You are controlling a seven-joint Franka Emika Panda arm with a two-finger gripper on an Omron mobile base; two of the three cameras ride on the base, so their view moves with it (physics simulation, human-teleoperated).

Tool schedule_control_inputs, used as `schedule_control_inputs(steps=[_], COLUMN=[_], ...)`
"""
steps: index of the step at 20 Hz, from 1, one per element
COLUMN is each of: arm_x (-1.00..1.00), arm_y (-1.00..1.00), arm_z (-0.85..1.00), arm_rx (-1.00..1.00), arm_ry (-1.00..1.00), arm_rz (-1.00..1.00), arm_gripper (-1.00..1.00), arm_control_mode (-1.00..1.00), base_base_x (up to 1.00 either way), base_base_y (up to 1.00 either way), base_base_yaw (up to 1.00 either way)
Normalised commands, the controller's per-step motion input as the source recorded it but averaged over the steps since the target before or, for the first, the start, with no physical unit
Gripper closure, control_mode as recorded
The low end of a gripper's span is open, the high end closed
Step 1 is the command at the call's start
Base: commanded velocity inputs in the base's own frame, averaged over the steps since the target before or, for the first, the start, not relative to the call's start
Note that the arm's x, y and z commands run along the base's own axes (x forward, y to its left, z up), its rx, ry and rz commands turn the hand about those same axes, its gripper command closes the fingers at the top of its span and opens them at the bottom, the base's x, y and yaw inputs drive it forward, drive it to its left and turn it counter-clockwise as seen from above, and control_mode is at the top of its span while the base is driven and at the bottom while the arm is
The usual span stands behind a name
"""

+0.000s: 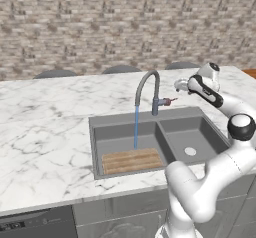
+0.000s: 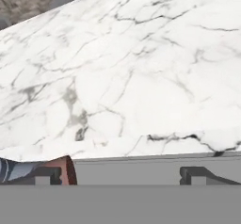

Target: Turn on the sink faucet with hot water and rinse the cutting board for ten seconds, then turn off the faucet. Push the cutting board to reach the water if necessary.

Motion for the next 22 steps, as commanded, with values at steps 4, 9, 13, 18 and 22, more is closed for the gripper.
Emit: schedule_control_inputs(steps=[4,9,13,18,22], arm_x=[0.26,0.23,0.29,0.25,0.0], arm_y=[0.0,0.0,0.0,0.0,0.0], arm_z=[-0.16,-0.19,-0.19,-0.18,0.0], arm_rx=[0.0,0.0,0.0,0.0,0.0], arm_ry=[0.0,0.0,0.0,0.01,0.03], arm_rz=[0.08,0.06,0.05,0.04,0.0], arm_gripper=[-1.0,-1.0,-1.0,-1.0,-1.0], arm_control_mode=[-1.0,-1.0,-1.0,-1.0,-1.0], base_base_x=[0.0,0.0,0.0,0.0,0.0], base_base_y=[0.0,0.0,0.0,0.0,0.0], base_base_yaw=[0.0,0.0,0.0,0.0,0.0])
